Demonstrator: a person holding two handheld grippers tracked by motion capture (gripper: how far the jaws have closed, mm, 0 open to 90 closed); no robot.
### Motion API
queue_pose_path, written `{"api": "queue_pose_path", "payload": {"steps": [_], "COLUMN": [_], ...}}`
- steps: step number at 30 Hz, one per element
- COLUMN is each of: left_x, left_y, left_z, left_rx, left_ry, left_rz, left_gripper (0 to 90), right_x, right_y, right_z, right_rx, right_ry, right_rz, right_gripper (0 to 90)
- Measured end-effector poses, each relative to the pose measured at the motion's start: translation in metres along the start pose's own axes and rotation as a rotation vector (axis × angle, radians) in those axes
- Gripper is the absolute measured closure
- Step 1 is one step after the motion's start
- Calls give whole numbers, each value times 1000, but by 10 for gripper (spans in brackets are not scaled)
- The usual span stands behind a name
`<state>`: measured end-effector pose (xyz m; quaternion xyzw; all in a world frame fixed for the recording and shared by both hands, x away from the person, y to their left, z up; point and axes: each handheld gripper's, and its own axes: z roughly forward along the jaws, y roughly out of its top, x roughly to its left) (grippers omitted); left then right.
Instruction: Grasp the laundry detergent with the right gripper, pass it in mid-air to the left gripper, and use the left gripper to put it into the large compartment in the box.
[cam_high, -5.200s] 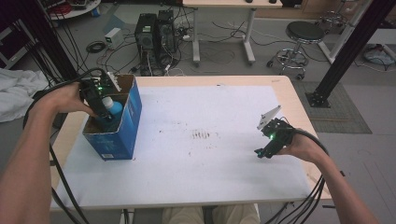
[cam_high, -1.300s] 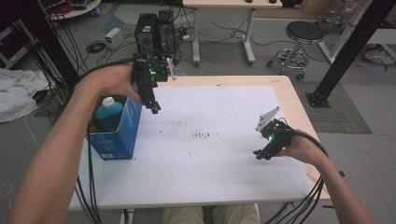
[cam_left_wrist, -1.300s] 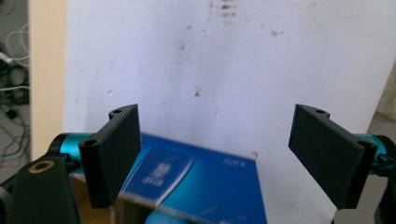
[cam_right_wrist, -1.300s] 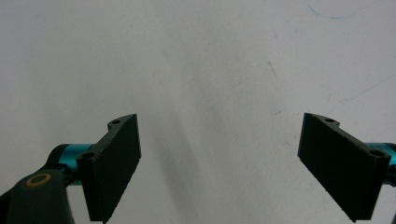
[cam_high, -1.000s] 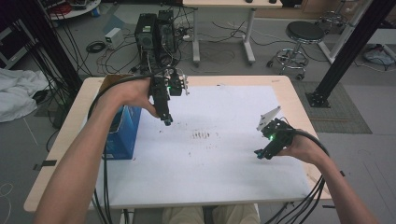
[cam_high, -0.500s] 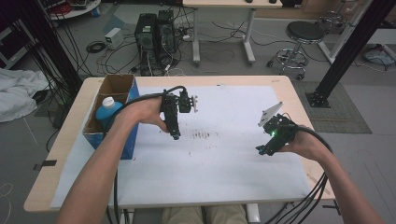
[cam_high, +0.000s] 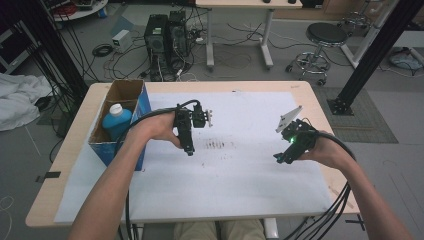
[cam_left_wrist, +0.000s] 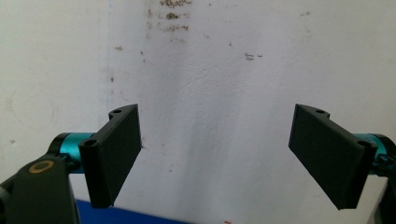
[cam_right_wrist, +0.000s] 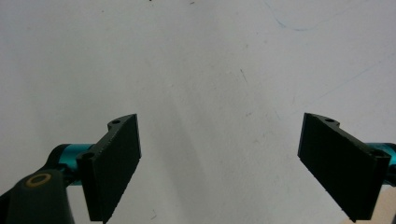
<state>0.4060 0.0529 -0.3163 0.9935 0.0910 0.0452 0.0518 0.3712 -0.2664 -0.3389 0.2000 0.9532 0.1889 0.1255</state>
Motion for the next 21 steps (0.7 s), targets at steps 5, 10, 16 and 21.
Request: {"api": "queue_pose_path", "payload": {"steps": [5, 10, 16, 21], "left_x": [-1, -3, -4, -5], "left_y": [1, 2, -1, -3], "left_z": [3, 4, 3, 1], "left_rx": [5, 4, 2, -16], "left_ry": [-6, -10, -14, -11], "left_rz": [3, 2, 6, -1], "left_gripper": [171, 171, 172, 171], "right_x": [-1, 0, 2, 3], "right_y": [-1, -1, -2, -3], "right_z": [1, 1, -1, -2], "right_rx": [1, -2, -7, -8], "right_ry": [-3, -3, -9, -13], "right_rz": [-1, 1, 5, 11], "right_gripper": [124, 124, 124, 124]}}
